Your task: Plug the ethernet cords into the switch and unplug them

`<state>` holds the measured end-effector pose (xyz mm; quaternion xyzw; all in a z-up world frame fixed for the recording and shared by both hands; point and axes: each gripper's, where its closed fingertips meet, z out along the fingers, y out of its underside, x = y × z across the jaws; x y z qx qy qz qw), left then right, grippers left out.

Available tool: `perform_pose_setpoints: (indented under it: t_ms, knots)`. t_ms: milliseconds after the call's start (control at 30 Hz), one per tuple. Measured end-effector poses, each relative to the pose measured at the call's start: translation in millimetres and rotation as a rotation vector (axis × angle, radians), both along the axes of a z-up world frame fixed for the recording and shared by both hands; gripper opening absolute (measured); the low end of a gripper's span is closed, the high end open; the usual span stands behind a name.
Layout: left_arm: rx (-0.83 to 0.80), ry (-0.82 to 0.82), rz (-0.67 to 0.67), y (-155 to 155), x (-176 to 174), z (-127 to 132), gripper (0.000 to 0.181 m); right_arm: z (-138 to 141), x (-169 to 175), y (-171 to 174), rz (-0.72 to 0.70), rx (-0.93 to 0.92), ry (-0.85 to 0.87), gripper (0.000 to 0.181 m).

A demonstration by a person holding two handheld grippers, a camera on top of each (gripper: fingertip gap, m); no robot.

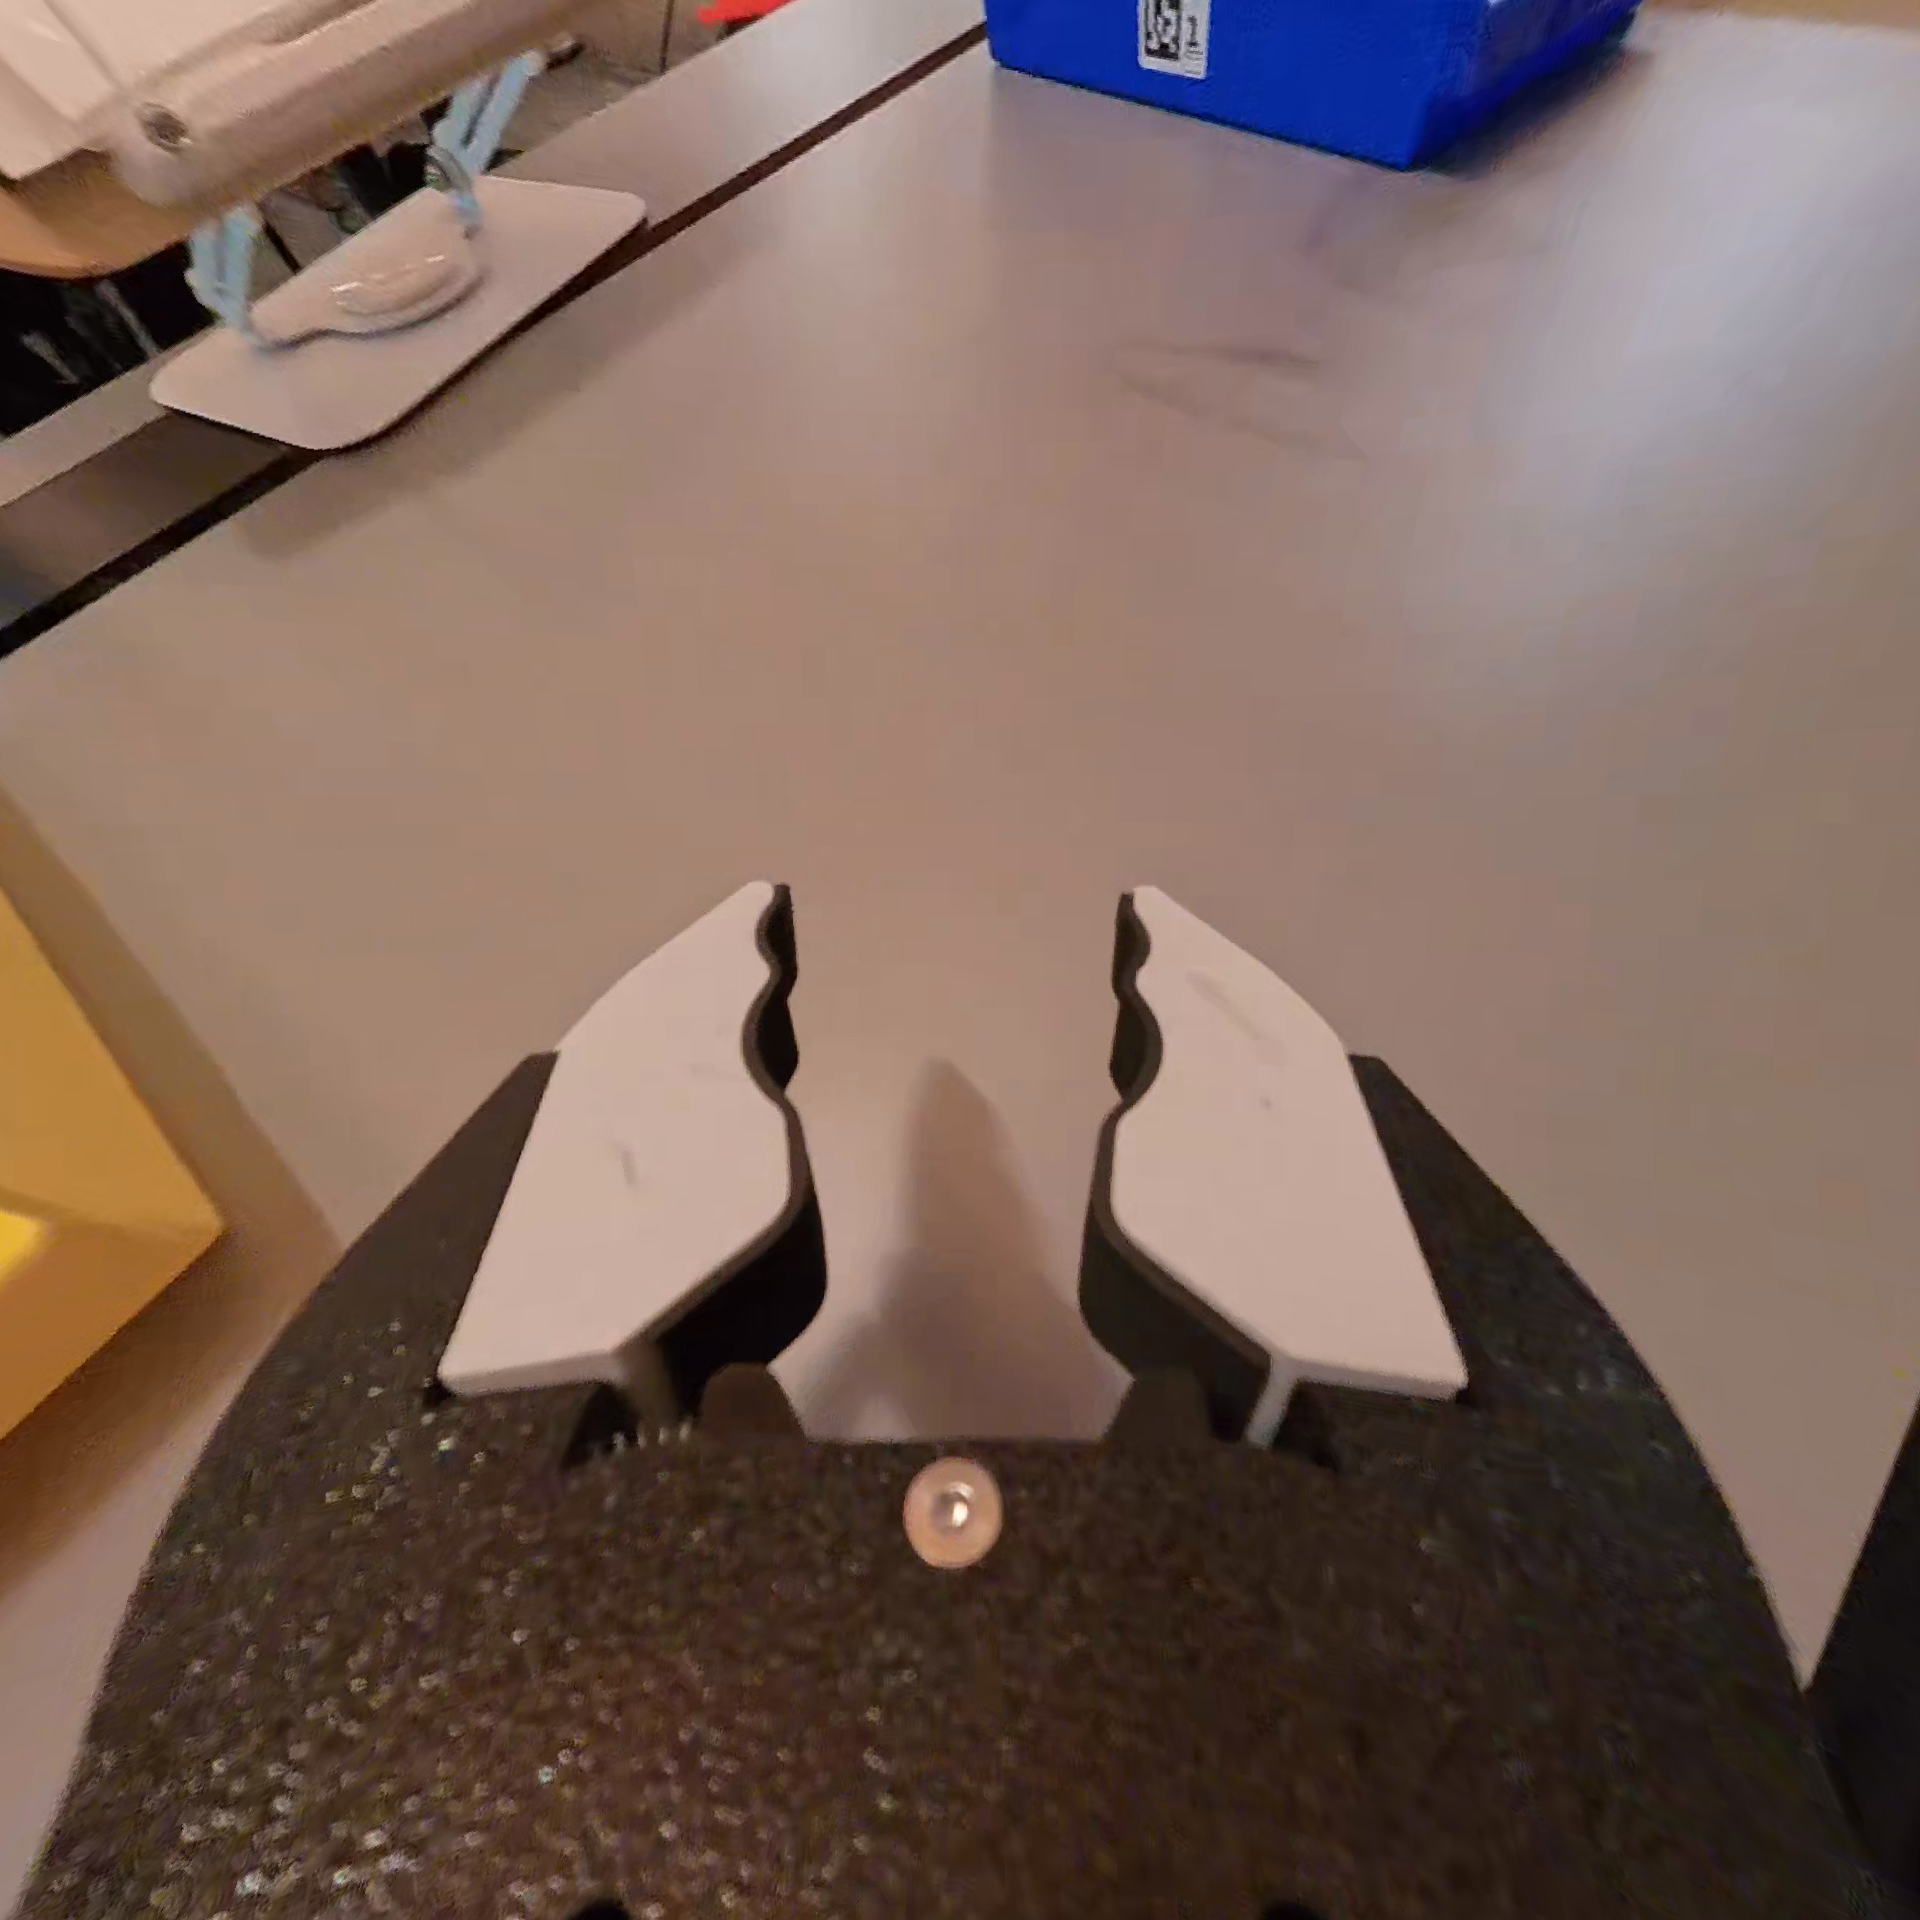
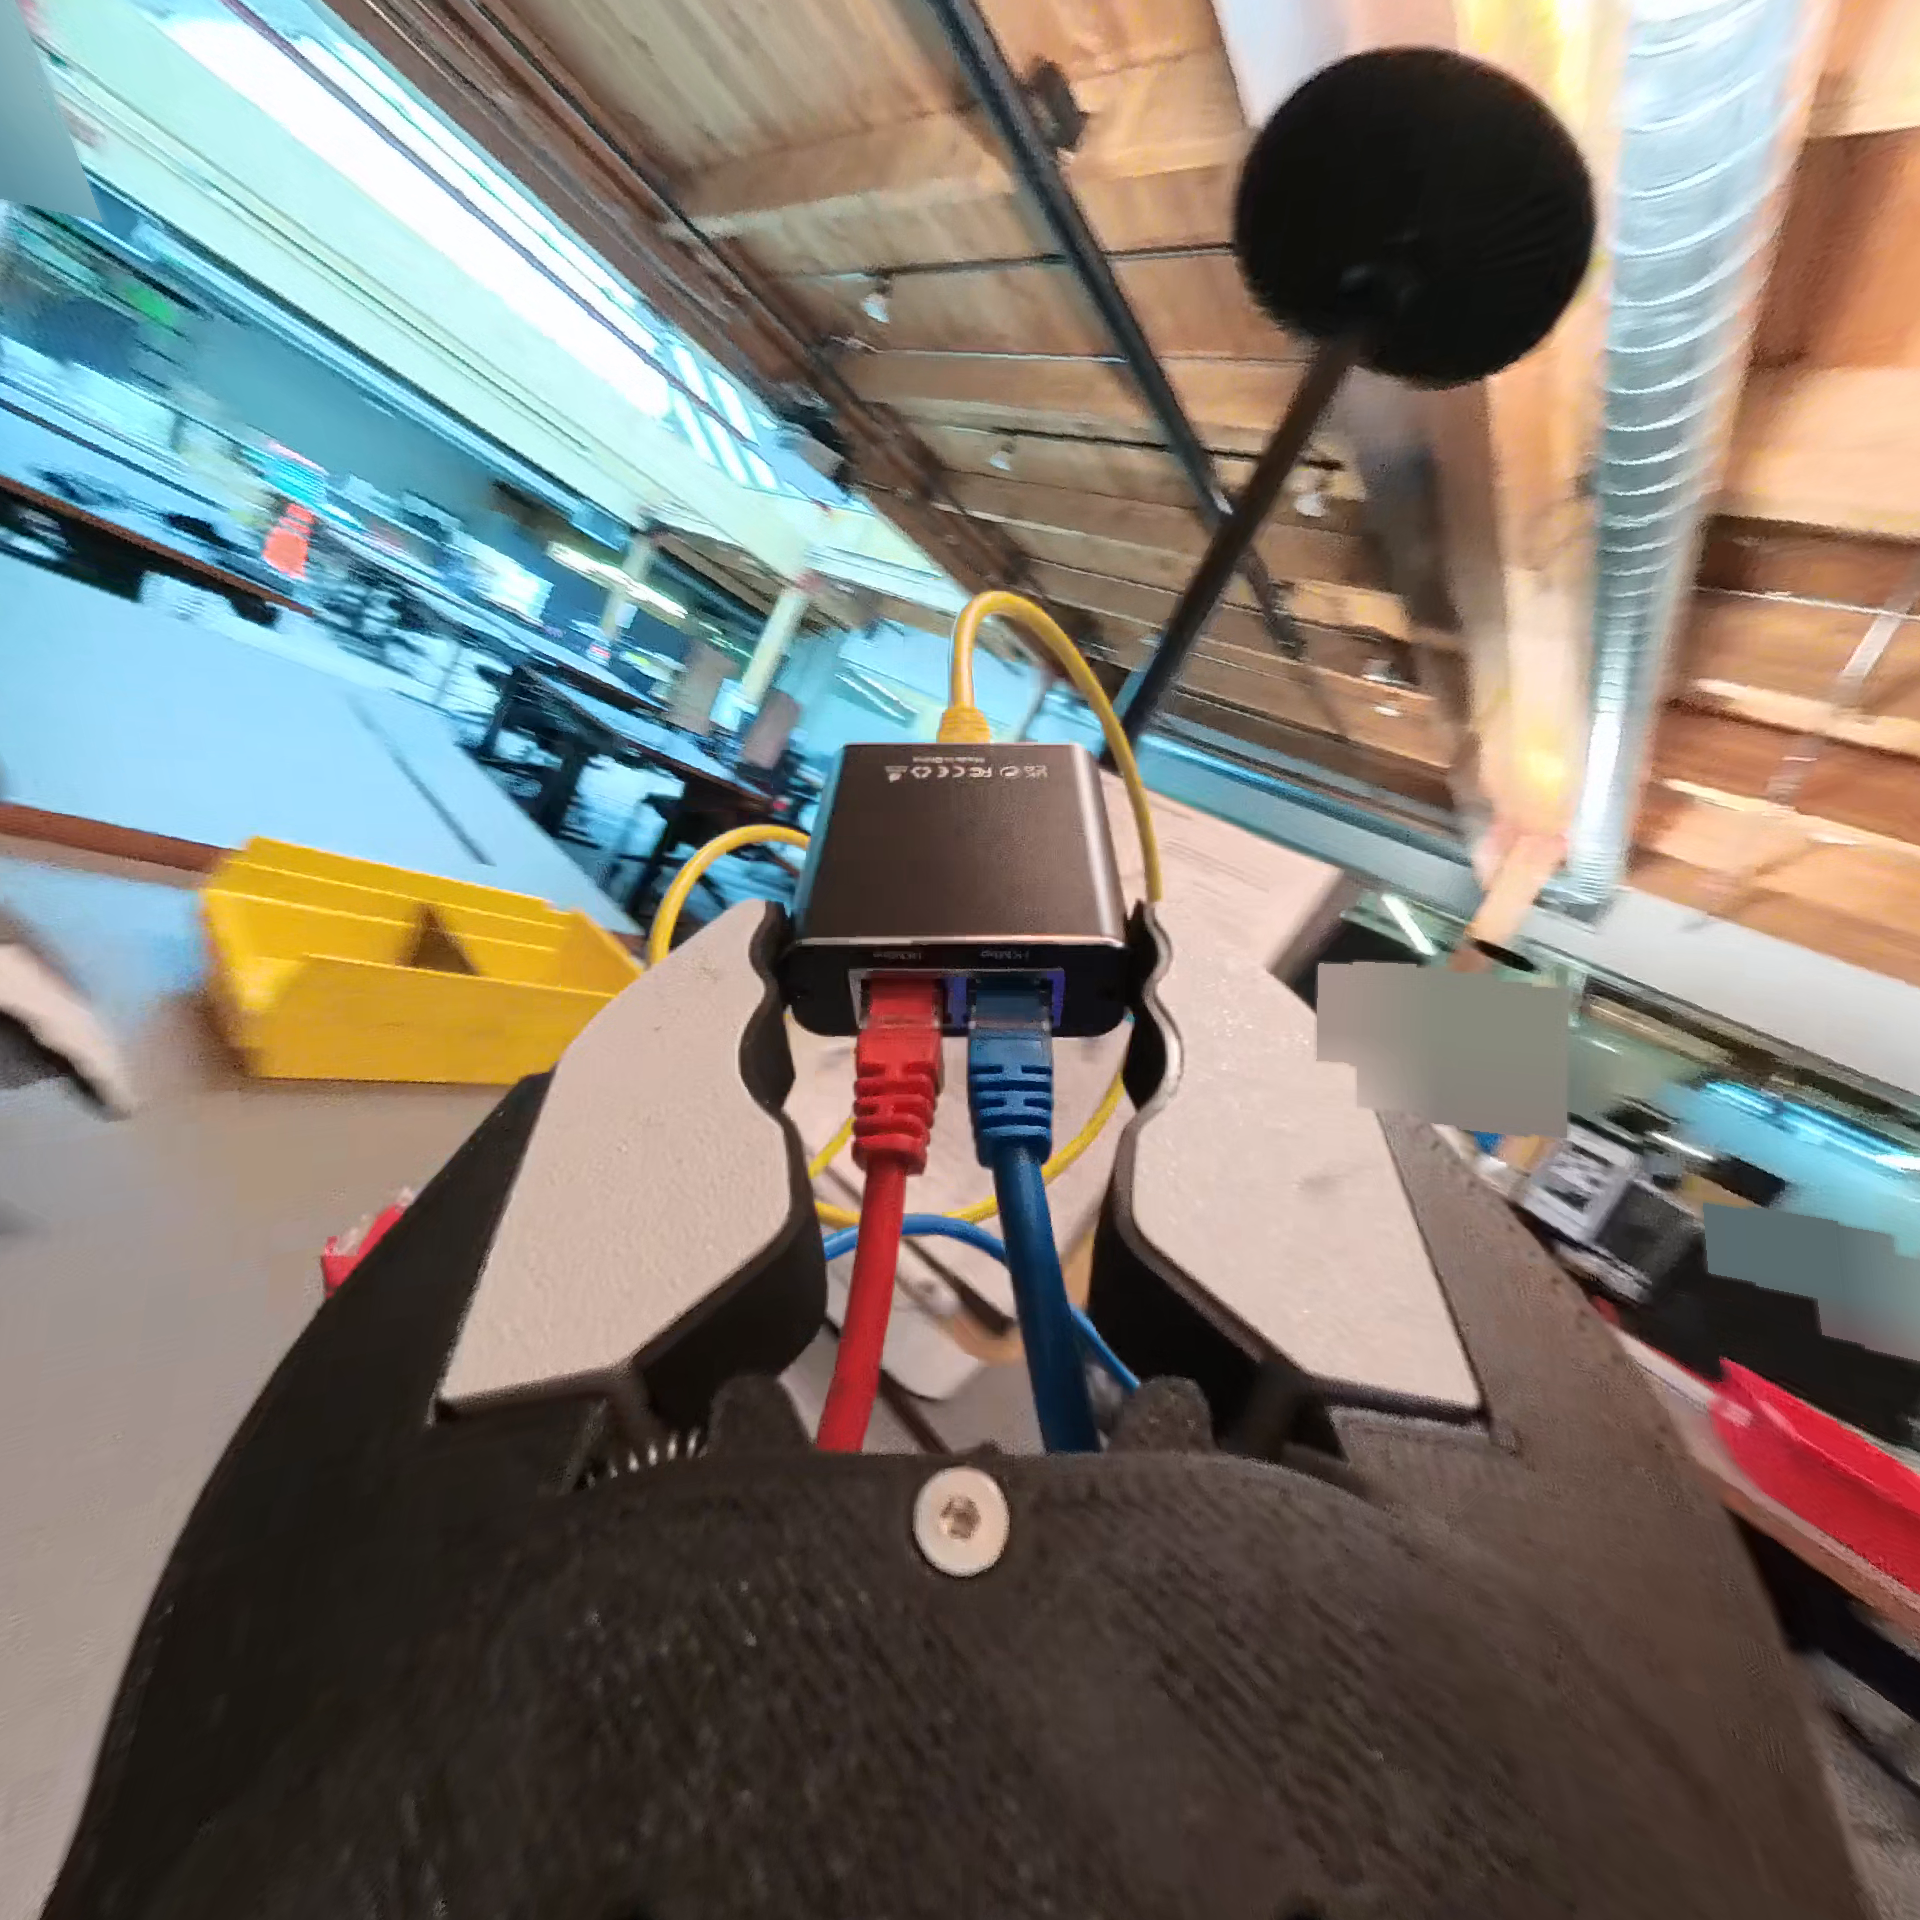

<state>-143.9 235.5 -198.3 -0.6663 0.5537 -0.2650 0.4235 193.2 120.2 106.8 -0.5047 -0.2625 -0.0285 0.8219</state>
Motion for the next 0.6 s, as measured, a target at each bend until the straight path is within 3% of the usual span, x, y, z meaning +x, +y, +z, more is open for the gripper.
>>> perform_pose_setpoints:
  t_ms: [67,133,200,367,467,600]
  knots:
    - [-0.019,-0.005,-0.019,-1.6,6.0,-5.9,0.058,13.3,40.0,6.2,-0.071,0.003,0.032,0.062]
    - [-0.049,-0.015,-0.027,-0.8,12.2,-9.4,0.058,8.7,77.8,18.5,-0.107,-0.049,0.097,0.061]
    - [-0.072,-0.038,-0.04,-0.9,18.5,-9.2,0.056,-10.7,112.7,32.7,-0.133,-0.114,0.175,0.061]
    - [-0.096,-0.05,-0.063,-1.5,23.7,-12.1,0.053,-69.9,185.4,54.7,-0.111,-0.201,0.579,0.062]
    - [-0.114,-0.04,-0.067,-2.1,21.9,-18.0,0.052,-108.1,203.7,63.2,-0.096,-0.272,0.699,0.061]
    - [-0.13,-0.045,-0.069,-2.4,20.3,-18.0,0.051,-138.1,205.8,69.1,-0.127,-0.321,0.686,0.062]
